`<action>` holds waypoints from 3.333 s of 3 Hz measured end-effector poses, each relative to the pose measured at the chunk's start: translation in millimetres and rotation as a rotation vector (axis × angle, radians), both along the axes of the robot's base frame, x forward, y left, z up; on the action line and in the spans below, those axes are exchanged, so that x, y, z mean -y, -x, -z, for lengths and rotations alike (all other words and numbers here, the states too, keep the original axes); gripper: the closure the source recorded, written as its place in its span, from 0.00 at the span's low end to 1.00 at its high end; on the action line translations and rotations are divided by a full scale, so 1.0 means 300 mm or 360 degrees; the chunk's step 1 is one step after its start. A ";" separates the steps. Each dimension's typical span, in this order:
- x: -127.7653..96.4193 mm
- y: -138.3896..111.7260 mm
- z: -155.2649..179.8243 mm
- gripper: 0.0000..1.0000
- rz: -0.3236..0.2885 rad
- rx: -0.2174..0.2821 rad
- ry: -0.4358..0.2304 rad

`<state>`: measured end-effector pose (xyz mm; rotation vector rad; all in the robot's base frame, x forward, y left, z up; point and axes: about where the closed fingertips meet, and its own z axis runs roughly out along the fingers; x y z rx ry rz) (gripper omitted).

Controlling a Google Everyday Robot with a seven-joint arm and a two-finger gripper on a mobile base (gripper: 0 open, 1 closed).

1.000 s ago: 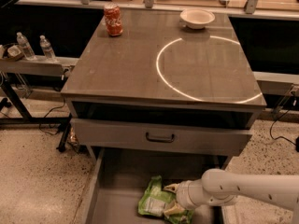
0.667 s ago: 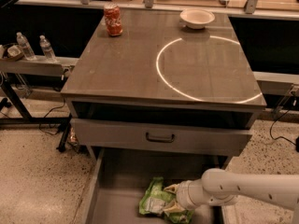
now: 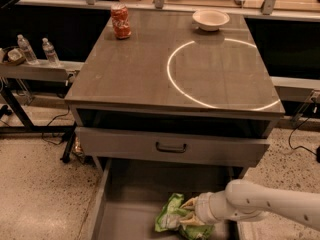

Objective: Pick green rice chip bag from middle drawer and place on counter

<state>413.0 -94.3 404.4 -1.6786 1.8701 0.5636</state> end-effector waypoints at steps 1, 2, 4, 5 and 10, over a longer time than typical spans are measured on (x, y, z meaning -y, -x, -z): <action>0.074 -0.018 -0.302 1.00 0.0091 0.0083 -0.0183; 0.145 0.070 -0.340 1.00 0.0142 0.0017 -0.0252; 0.179 0.066 -0.378 1.00 0.0159 0.0035 -0.0156; 0.223 0.122 -0.431 1.00 0.0143 0.0003 0.0037; 0.429 0.143 -0.856 1.00 0.0222 0.0203 0.0589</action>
Offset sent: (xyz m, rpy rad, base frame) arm 0.0059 -0.0183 0.0819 0.1030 -0.0491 -0.0482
